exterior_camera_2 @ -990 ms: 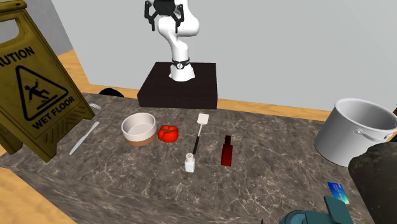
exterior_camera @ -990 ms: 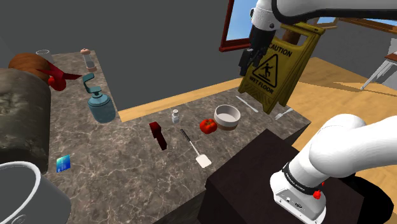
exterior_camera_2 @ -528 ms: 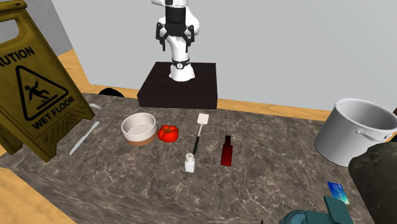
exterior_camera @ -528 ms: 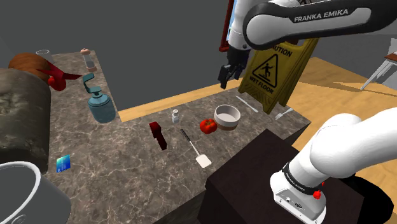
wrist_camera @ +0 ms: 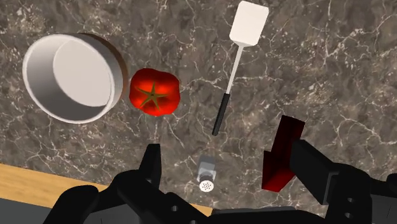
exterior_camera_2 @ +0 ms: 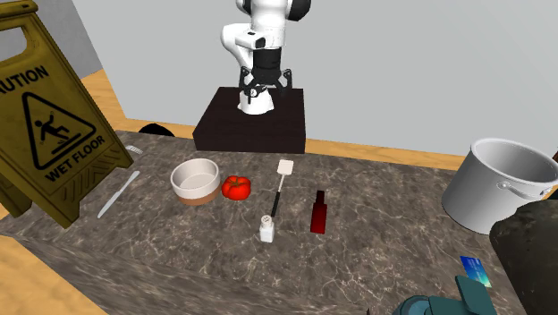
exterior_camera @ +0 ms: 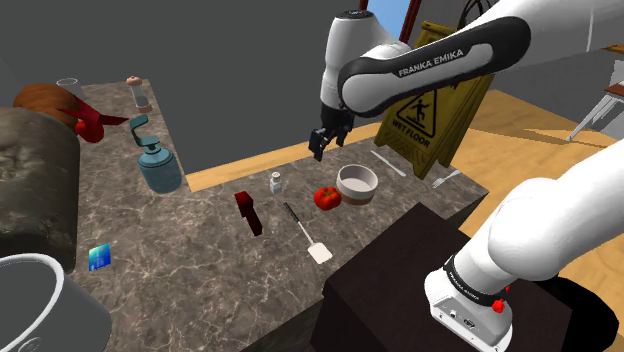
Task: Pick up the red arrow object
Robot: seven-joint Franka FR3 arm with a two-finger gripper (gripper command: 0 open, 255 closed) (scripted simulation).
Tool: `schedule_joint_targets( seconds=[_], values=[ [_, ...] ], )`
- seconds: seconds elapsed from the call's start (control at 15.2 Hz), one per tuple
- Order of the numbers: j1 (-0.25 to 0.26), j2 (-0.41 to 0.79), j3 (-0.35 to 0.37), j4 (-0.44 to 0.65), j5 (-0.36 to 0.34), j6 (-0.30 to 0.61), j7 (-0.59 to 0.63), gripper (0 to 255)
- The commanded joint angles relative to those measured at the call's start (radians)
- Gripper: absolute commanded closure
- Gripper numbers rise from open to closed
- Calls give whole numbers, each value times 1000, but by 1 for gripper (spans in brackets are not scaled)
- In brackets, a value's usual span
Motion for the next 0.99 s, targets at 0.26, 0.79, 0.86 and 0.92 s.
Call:
schedule_joint_targets(
  seconds=[0.26, 0.79, 0.86, 0.92],
  values=[
    [8, 226, 46, 82, -51, 141, 101, 0],
    [57, 533, 59, 260, -167, 257, 251, 0],
    [66, 571, 57, 287, -181, 266, 268, 0],
    [77, 610, 53, 317, -194, 274, 284, 0]
  ],
)
